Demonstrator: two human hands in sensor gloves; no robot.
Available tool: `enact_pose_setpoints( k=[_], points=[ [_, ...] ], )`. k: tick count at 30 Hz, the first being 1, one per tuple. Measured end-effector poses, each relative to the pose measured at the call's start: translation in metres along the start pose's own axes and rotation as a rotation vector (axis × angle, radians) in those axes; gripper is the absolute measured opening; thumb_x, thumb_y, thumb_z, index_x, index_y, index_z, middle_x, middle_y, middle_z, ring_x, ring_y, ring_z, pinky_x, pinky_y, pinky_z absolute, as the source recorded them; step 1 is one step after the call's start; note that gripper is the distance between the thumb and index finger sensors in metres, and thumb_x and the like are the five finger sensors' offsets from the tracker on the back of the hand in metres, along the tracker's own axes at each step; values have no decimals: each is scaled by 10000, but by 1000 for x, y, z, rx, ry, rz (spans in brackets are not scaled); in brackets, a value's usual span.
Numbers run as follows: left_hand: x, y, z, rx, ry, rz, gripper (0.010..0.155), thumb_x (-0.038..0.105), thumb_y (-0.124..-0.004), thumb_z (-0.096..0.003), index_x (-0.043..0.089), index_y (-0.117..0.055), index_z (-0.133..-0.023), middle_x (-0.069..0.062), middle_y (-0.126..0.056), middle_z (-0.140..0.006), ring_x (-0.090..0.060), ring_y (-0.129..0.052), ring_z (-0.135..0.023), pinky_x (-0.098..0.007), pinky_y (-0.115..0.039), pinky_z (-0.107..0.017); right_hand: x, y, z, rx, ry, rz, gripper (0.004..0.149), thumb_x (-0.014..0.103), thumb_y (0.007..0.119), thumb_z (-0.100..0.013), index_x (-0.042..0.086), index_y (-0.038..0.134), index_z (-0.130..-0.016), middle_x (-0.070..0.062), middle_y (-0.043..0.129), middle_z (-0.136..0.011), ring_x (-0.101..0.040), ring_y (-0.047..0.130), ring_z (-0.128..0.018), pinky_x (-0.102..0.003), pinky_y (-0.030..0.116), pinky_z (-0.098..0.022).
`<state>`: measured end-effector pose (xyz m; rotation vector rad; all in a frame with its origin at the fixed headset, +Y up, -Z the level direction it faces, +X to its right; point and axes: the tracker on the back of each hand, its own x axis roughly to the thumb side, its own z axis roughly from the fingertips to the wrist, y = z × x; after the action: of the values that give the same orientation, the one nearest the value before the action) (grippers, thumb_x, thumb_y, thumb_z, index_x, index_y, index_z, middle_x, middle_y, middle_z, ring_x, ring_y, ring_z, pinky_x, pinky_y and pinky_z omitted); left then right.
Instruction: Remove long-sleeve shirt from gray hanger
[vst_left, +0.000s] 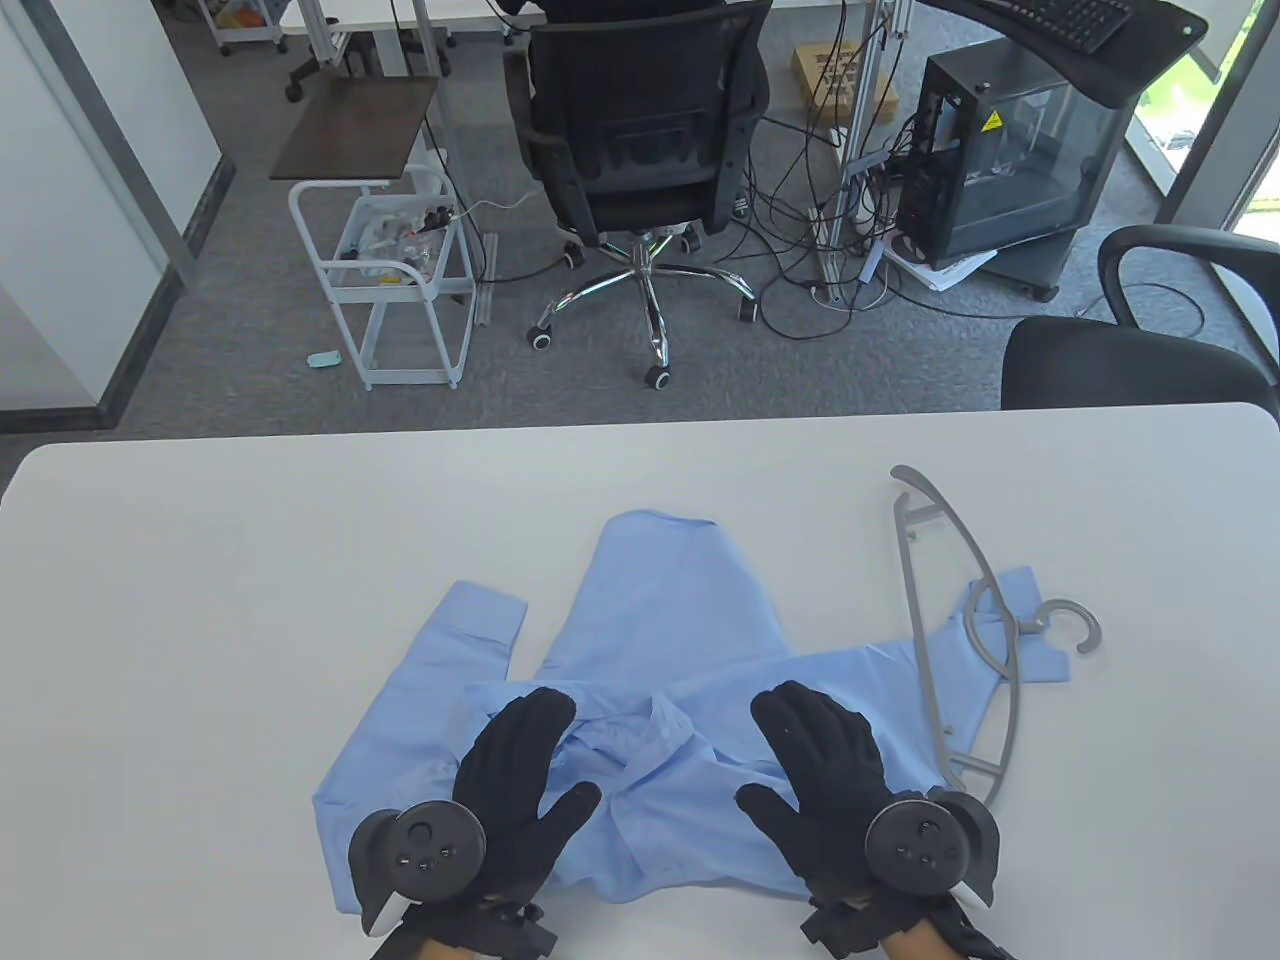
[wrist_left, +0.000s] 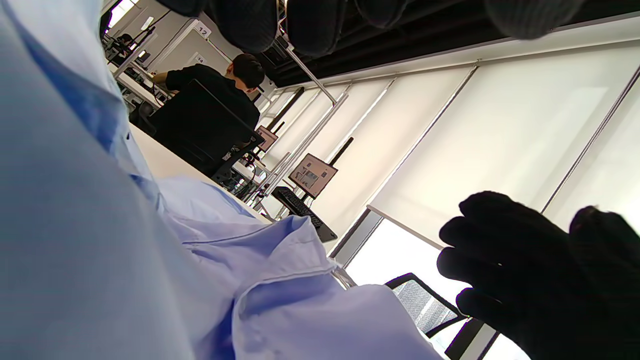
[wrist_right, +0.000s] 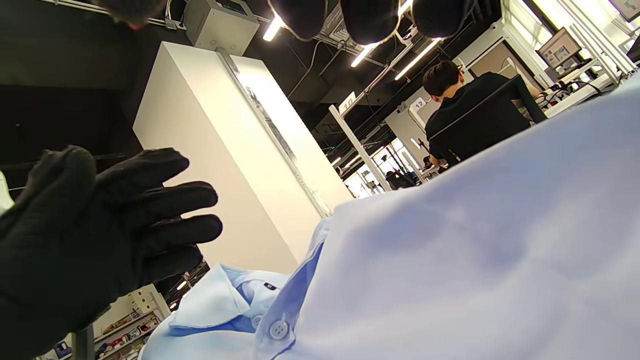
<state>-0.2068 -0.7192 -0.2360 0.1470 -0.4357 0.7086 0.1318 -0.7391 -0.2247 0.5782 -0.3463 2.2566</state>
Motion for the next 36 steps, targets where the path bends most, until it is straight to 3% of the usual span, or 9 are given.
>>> enact_pose_setpoints(
  k=[36],
  points=[
    [-1, -4, -1, -7, 16, -36, 811, 722, -606, -496, 324, -394, -1170, -89, -459, -1235, -470, -517, -1145, -648, -442, -810, 3, 4, 2, 12, -5, 29, 777, 621, 636, -605, 135, 471, -1188, -278, 424, -1194, -641, 389, -1042, -838, 247, -636]
  ],
)
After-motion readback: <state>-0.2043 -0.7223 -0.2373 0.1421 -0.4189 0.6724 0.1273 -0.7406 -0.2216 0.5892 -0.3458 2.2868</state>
